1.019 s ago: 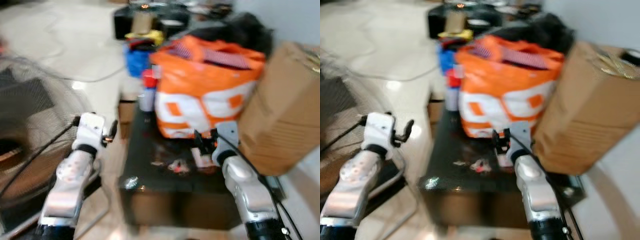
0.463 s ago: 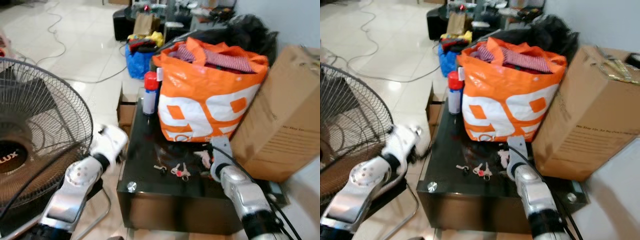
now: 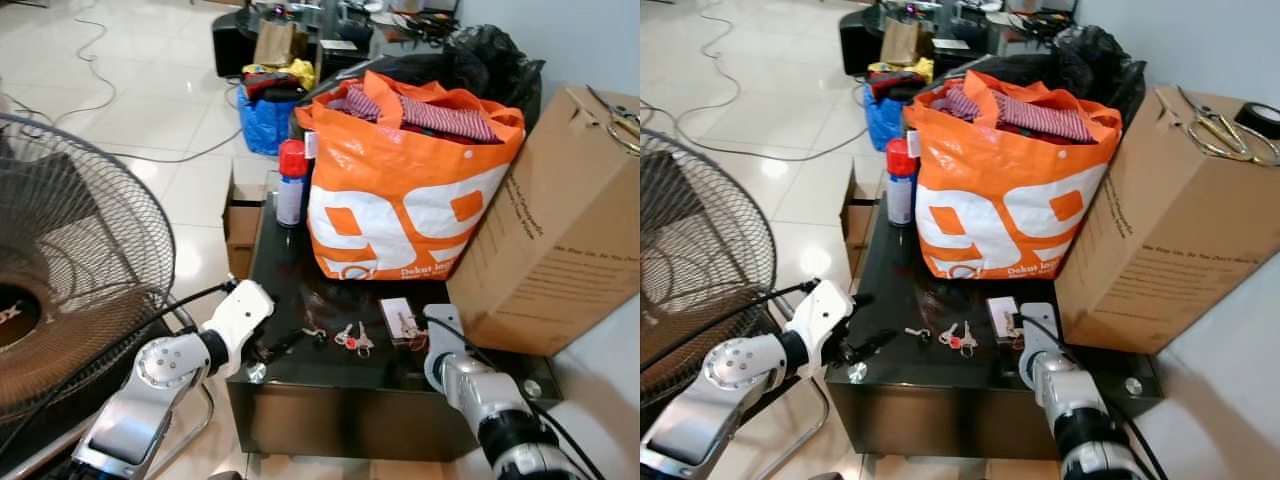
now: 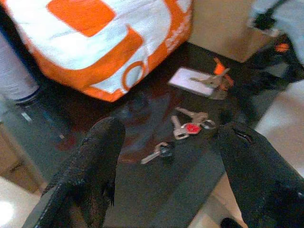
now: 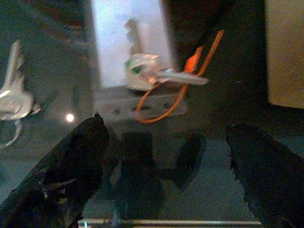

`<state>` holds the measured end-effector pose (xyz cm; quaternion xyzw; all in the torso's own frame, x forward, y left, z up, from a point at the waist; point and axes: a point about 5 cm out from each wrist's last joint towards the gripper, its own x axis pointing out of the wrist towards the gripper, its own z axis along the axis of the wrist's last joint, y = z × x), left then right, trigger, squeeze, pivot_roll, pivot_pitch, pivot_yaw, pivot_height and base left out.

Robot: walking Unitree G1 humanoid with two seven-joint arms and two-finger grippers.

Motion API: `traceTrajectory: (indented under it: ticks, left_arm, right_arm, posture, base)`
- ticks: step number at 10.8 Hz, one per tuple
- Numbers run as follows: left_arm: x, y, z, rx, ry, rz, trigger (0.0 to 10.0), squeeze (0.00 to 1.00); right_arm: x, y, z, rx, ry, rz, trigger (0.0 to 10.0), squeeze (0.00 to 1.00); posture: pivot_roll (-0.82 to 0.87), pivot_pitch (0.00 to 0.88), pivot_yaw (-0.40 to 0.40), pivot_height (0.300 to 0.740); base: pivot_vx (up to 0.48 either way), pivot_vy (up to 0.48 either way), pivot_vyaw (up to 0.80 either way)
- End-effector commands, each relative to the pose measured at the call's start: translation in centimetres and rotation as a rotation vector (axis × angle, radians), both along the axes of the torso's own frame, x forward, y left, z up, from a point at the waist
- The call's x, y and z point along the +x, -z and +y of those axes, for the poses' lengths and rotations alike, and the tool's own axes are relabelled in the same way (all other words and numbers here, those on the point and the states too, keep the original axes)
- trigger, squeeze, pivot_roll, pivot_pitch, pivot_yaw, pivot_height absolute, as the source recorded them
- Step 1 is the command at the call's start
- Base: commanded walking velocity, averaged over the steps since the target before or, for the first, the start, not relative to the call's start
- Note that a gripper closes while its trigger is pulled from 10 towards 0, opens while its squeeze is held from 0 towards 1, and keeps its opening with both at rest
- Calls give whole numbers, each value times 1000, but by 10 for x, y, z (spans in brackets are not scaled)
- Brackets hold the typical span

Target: Hang keys on a hook

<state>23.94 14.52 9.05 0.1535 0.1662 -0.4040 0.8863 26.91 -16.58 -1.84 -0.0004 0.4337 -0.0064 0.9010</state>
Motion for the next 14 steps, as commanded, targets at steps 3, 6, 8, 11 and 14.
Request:
traceTrajectory:
  ticks: [3, 6, 8, 11, 14]
  left_arm:
    - [-10, -4, 5, -15, 29, 37, 10000, 0]
    - [-15, -5, 7, -13, 28, 61, 10000, 0]
    - [-19, -7, 11, -5, 21, 71, 10000, 0]
    - [-26, -10, 17, 11, 17, 90, 10000, 0]
    - [-29, -11, 20, 19, 14, 101, 10000, 0]
  right_arm:
    - [15, -7, 3, 146, 127, -88, 3333, 0]
    - [16, -4, 12, 156, 110, -77, 2510, 0]
    - [12, 3, 12, 146, 129, -55, 2118, 0]
    - [8, 7, 13, 157, 158, -44, 39, 0]
    - [5, 10, 13, 169, 189, -36, 0, 0]
  posture:
    - [-16, 0, -117, 740]
    - [-5, 1, -123, 740]
    - [12, 31, -123, 740]
    - [25, 59, -114, 740]
    - [32, 73, -105, 740]
  base:
    - [0, 0, 0]
    - [0, 0, 0]
    - [0, 0, 0]
    - [0, 0, 0]
    - [0, 0, 0]
